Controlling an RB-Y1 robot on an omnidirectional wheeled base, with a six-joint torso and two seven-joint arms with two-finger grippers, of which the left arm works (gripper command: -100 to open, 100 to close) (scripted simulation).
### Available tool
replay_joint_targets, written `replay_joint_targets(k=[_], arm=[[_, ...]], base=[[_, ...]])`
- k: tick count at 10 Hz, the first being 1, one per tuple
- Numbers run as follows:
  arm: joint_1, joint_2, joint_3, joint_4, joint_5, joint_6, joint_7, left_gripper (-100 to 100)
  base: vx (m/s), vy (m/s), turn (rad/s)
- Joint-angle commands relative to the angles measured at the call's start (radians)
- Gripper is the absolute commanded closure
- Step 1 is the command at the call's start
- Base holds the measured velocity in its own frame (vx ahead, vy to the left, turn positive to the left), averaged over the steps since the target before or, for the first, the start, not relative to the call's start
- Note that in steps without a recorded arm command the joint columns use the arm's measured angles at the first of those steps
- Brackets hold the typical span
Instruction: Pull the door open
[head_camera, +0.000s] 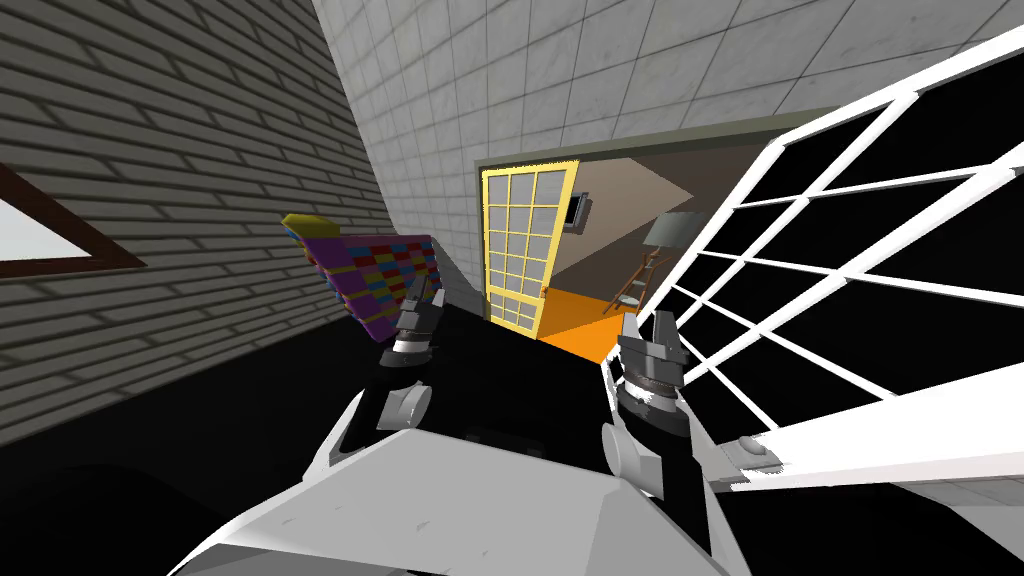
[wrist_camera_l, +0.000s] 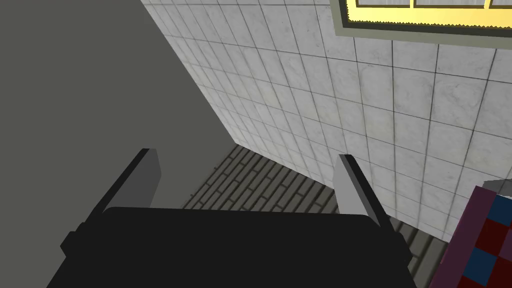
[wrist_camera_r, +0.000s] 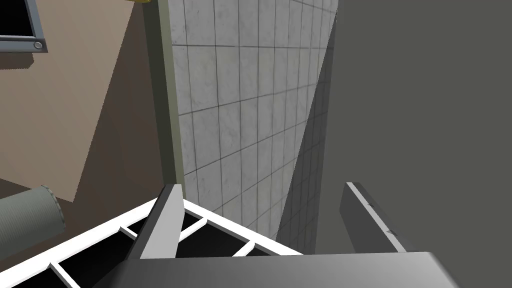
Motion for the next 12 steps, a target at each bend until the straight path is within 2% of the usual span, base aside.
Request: replay_joint_targets(k=[1, 5, 12], arm=[[-0.006, 0.009, 0.007, 0.032, -0.007, -0.012, -0.024, -100], [-0.023, 0.028, 0.026, 0.120, -0.026, -0.043, -0.089, -100], [-0.045, 0.047, 0.049, 0.230, -0.049, -0.081, -0.170, -100]], base=[[0.063, -0.036, -0.050], [0.131, -0.056, -0.045], [0.091, -0.047, -0.032]])
